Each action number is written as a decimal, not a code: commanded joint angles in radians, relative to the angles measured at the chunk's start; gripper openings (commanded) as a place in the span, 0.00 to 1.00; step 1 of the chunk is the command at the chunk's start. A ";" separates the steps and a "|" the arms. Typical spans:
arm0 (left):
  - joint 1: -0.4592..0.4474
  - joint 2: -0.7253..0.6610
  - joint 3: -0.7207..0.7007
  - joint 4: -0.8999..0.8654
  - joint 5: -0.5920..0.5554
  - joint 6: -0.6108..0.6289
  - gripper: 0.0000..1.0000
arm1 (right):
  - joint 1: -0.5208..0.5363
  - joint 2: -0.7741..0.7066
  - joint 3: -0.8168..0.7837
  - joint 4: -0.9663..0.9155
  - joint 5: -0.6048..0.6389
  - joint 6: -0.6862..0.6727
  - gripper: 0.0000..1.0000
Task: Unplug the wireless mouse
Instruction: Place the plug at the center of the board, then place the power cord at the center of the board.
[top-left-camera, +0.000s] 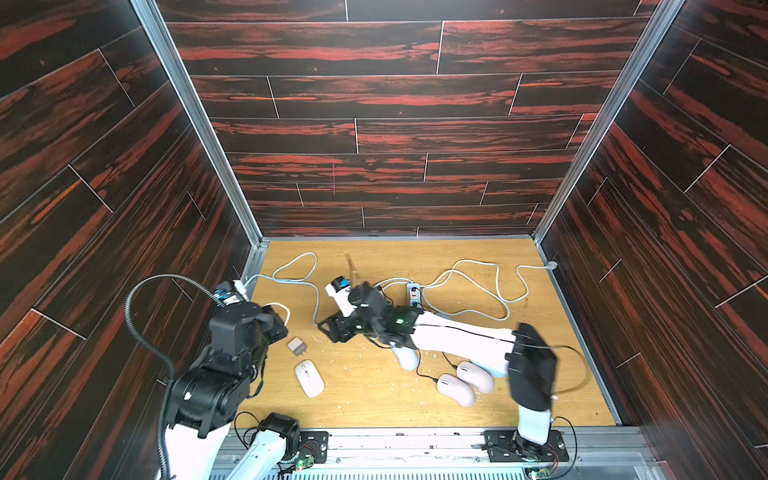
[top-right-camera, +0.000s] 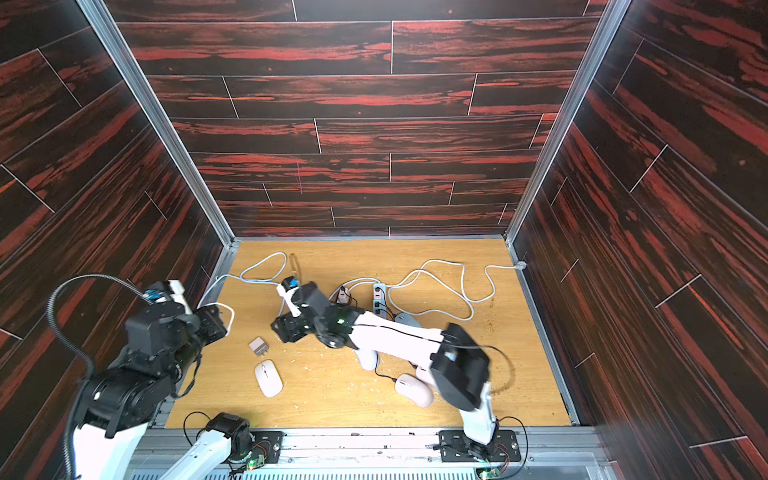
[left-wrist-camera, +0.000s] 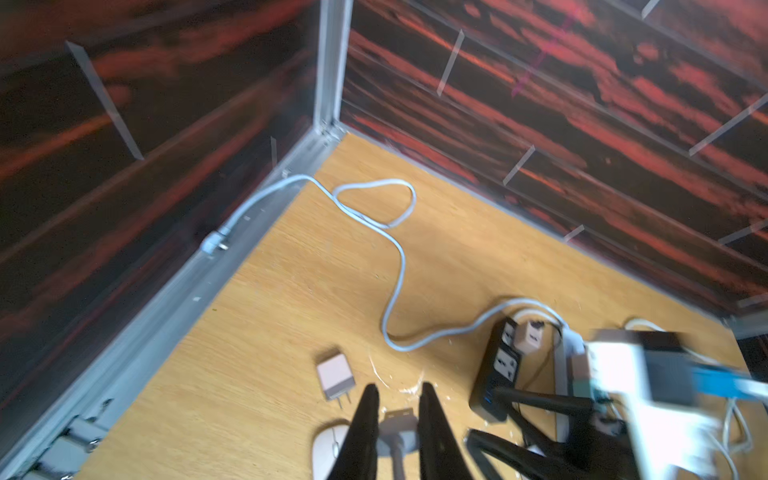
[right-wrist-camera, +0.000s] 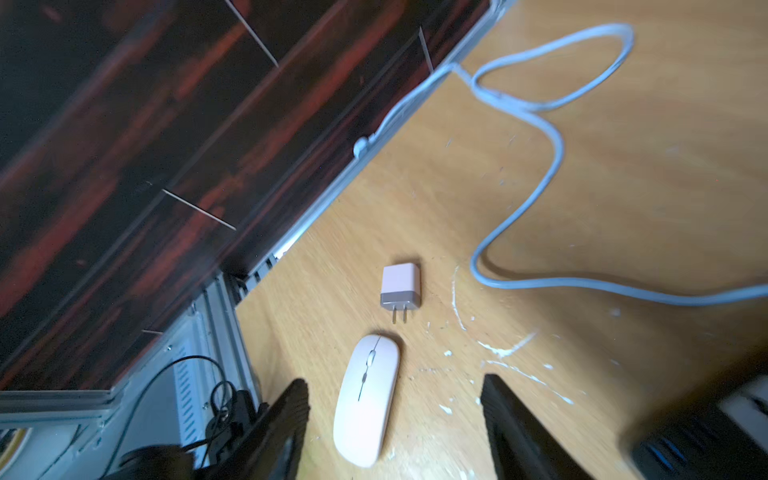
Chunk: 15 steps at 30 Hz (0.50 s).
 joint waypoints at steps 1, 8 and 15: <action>-0.008 0.075 -0.060 0.001 0.157 0.004 0.00 | -0.013 -0.131 -0.198 0.086 0.154 0.009 0.69; -0.152 0.158 -0.203 -0.058 0.101 -0.070 0.00 | -0.053 -0.440 -0.467 0.036 0.306 -0.004 0.69; -0.193 0.340 -0.235 -0.116 0.052 -0.043 0.00 | -0.083 -0.566 -0.564 0.011 0.360 -0.020 0.69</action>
